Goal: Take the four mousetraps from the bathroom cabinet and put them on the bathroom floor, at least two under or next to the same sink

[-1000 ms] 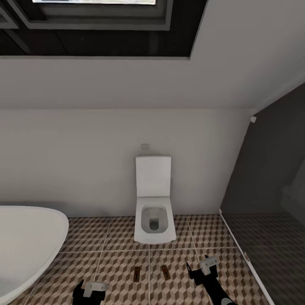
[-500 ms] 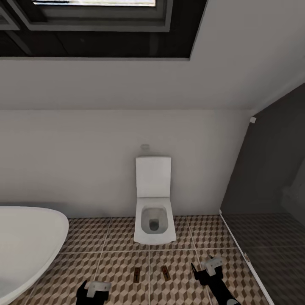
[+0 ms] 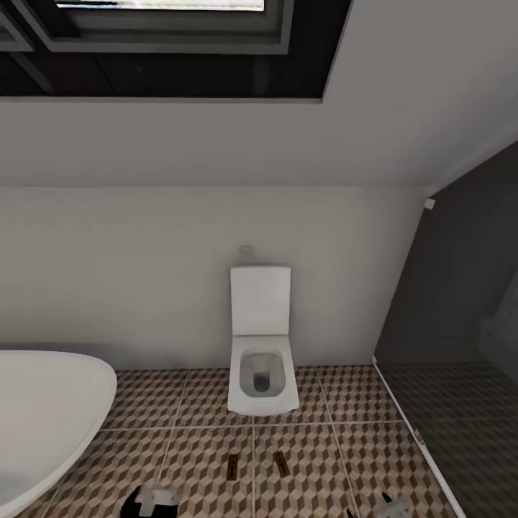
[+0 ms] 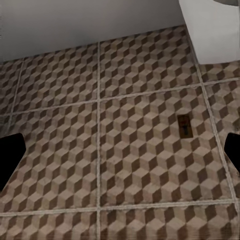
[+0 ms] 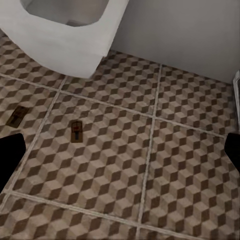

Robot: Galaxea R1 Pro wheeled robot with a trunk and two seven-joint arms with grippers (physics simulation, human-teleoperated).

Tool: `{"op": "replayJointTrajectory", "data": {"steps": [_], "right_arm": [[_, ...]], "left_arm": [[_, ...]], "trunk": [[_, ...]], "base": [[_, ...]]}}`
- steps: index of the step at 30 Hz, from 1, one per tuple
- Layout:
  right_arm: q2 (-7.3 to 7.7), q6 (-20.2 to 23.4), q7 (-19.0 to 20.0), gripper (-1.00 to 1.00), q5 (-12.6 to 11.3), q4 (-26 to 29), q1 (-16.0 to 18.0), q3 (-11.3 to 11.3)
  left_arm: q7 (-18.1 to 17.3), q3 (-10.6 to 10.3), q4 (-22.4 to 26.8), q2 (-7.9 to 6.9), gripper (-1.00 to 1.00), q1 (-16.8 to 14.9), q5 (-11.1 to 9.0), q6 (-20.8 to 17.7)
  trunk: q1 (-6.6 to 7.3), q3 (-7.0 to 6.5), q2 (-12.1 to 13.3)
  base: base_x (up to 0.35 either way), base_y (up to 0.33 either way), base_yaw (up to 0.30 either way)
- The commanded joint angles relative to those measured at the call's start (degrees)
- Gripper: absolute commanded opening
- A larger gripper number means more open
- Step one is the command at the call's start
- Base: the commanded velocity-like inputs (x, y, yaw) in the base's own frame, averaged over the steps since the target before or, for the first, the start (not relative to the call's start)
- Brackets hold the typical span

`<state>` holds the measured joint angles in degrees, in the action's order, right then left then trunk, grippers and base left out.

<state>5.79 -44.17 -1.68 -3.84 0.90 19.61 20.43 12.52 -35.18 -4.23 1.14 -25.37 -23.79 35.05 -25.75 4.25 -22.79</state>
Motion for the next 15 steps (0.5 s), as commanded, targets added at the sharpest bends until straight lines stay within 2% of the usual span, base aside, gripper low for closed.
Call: {"op": "replayJointTrajectory", "data": {"steps": [1, 4, 6, 13, 15], "right_arm": [[-0.09, -0.46, -0.19, 1.00, -0.45, -0.01, -0.41, 0.48], [-0.64, -1.20, -0.18, 1.00, -0.76, -0.02, -1.98, 0.45], [-1.41, -1.50, -0.19, 1.00, -1.56, -0.02, -2.91, 0.42], [-2.44, -1.64, -0.22, 1.00, -4.64, -0.02, -3.56, 0.41], [-2.49, -1.59, -0.25, 1.00, -4.96, -0.02, -3.59, 0.41]], "left_arm": [[0.21, -0.52, -0.23, -0.14, 1.00, 0.24, -0.19, 0.17], [0.22, -0.48, -0.24, -1.03, 1.00, 1.96, -0.25, -0.42], [0.22, -0.44, -0.25, -2.12, 1.00, 4.30, -0.27, -1.10], [0.14, -0.35, -0.25, -4.96, 1.00, 11.28, -0.29, -1.62], [0.18, -0.32, -0.25, -5.27, 1.00, 12.47, -0.29, -1.65]], "trunk": [[-0.04, 0.12, -0.13], [-0.04, 0.12, -0.13], [-0.04, 0.12, -0.13], [-0.04, 0.12, -0.13], [-0.04, 0.12, -0.13]], "base": [[0.000, 0.000, 0.000], [0.000, 0.000, 0.000], [0.000, 0.000, 0.000], [0.000, 0.000, 0.000], [0.000, 0.000, 0.000]]}}
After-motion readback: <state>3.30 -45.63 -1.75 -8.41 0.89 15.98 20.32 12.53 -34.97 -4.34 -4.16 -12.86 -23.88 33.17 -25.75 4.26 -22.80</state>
